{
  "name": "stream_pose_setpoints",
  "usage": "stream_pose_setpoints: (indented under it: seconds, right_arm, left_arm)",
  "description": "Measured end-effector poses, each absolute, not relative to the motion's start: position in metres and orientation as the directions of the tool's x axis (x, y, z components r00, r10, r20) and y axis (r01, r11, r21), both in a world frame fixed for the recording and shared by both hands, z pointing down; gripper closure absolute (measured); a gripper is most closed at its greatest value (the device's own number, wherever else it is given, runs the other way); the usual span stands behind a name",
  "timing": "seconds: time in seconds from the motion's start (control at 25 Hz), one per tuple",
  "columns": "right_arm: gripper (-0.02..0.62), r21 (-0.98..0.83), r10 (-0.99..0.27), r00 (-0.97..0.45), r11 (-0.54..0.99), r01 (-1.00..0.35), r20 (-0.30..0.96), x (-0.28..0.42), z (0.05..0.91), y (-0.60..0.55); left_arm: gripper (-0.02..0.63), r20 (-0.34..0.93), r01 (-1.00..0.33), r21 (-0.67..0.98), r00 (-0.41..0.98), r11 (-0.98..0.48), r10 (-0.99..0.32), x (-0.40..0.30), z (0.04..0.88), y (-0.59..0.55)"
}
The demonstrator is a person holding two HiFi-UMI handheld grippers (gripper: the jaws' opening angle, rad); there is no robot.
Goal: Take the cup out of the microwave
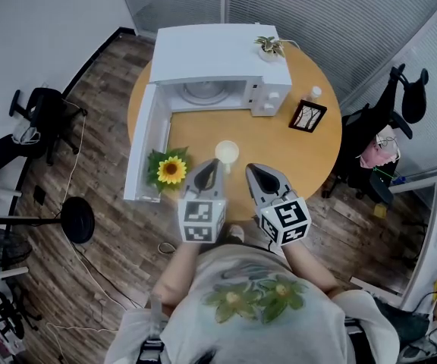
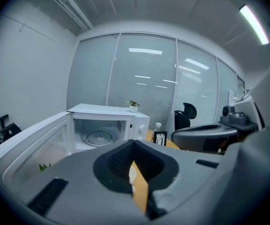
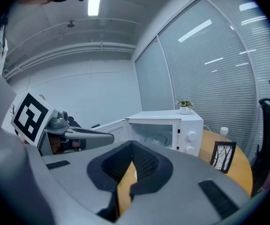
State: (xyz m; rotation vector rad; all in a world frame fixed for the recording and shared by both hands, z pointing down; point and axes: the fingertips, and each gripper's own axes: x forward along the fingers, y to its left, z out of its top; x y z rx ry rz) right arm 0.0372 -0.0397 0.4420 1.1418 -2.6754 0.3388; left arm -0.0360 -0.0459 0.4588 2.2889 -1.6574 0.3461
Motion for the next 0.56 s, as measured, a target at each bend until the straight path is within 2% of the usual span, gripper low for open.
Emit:
stream_pose_setpoints:
  seconds: [0.56]
  right_arm:
    - [0.578,-0.123,-0.660,-0.687,0.688,-0.715,0.303,0.0342,0.4452,-0.0449]
  left_arm:
    - [0.601,0.391,-0.952,0.105,0.304,-0.286,-0.869,-0.0320,0.4661,-0.0477]
